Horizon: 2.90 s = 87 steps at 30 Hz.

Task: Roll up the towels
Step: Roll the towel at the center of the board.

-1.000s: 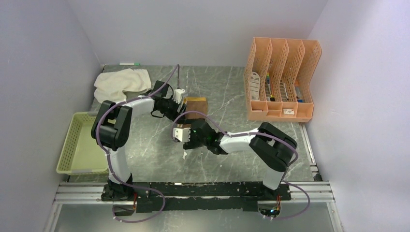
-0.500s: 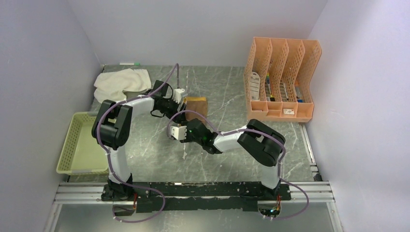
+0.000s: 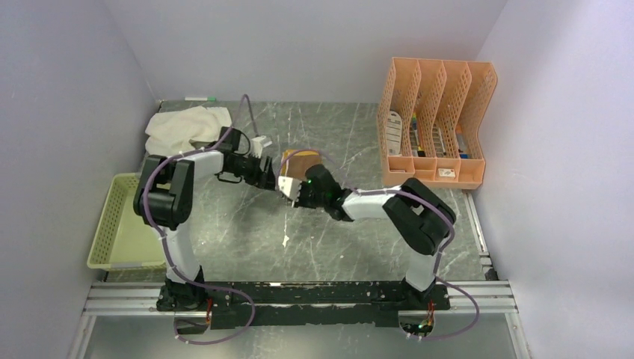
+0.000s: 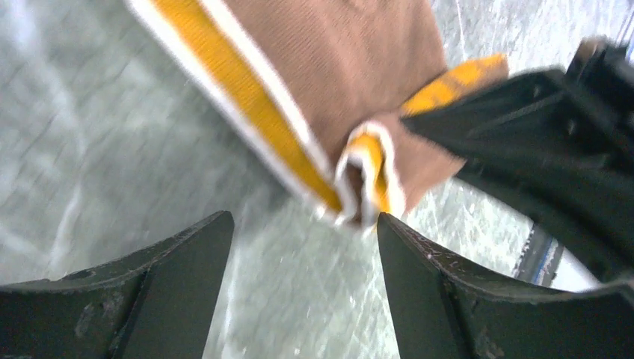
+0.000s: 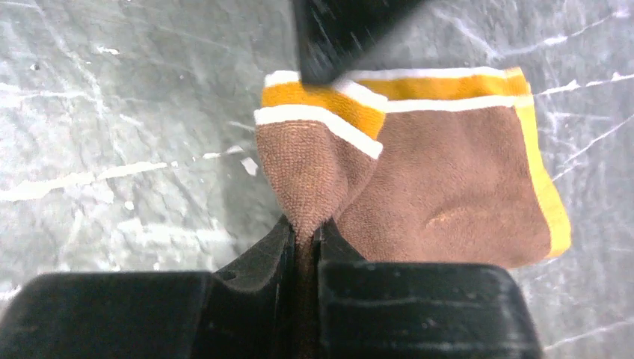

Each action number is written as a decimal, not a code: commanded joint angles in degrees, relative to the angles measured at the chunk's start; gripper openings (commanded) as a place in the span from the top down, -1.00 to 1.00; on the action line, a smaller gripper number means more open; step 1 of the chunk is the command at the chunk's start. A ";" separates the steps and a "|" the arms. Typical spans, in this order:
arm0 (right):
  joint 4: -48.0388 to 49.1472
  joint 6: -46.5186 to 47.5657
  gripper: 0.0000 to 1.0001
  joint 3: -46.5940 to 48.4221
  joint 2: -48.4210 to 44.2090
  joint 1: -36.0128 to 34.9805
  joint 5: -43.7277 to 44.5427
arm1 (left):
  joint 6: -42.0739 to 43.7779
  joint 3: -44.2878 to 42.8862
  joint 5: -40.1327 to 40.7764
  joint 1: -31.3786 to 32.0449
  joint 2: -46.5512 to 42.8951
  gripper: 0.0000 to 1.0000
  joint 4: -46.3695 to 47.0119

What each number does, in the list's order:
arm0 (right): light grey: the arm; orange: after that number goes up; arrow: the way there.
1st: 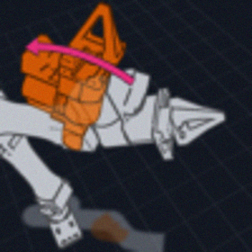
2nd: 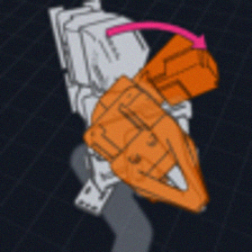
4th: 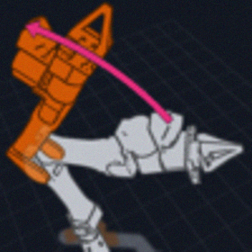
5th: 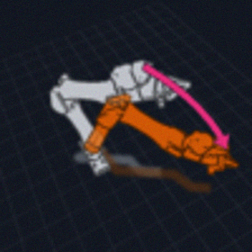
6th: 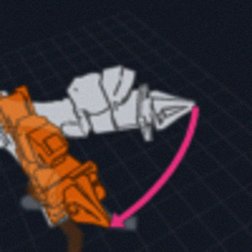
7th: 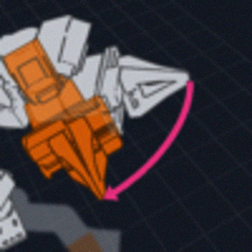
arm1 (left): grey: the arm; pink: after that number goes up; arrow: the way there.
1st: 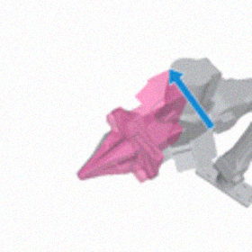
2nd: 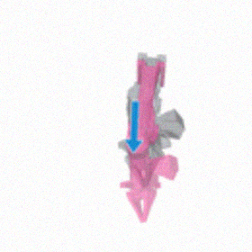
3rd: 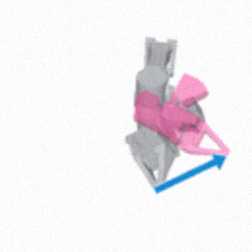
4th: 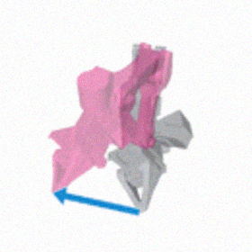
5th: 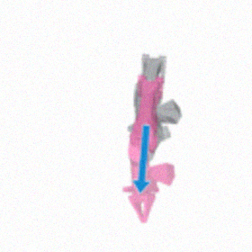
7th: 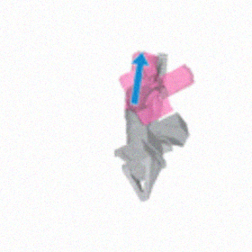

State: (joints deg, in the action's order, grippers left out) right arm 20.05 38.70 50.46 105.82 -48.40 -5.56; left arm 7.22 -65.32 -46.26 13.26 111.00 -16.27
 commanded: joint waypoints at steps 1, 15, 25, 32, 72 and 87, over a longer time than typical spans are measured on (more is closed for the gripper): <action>-7.72 -7.11 1.00 1.27 -3.96 5.27 -19.09 | -5.19 4.07 -6.54 -4.84 -5.51 -0.67 2.89; -42.74 -12.77 0.88 27.15 13.58 13.68 -55.91 | 6.21 10.05 0.87 3.25 -24.05 -0.72 -1.67; -45.08 -13.74 0.75 27.09 19.49 15.58 -63.34 | 8.24 9.96 7.33 4.31 -17.11 -0.68 -3.24; -35.94 -21.65 0.68 24.18 20.19 17.95 -66.62 | 10.02 12.11 7.39 6.86 -16.66 -0.68 -1.74; -38.61 -29.85 -0.98 39.03 28.40 14.61 -54.61 | 0.85 9.51 23.99 6.95 -5.86 -0.63 0.71; -20.09 -48.41 -1.00 23.19 14.33 22.96 -38.43 | -1.53 9.39 23.03 6.96 -4.09 -0.62 0.80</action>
State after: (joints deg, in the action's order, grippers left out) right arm -1.04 -8.12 75.83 122.89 -29.08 -59.24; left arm 5.63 -57.82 -28.05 20.14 102.76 -13.65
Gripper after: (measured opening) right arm 0.997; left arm 0.809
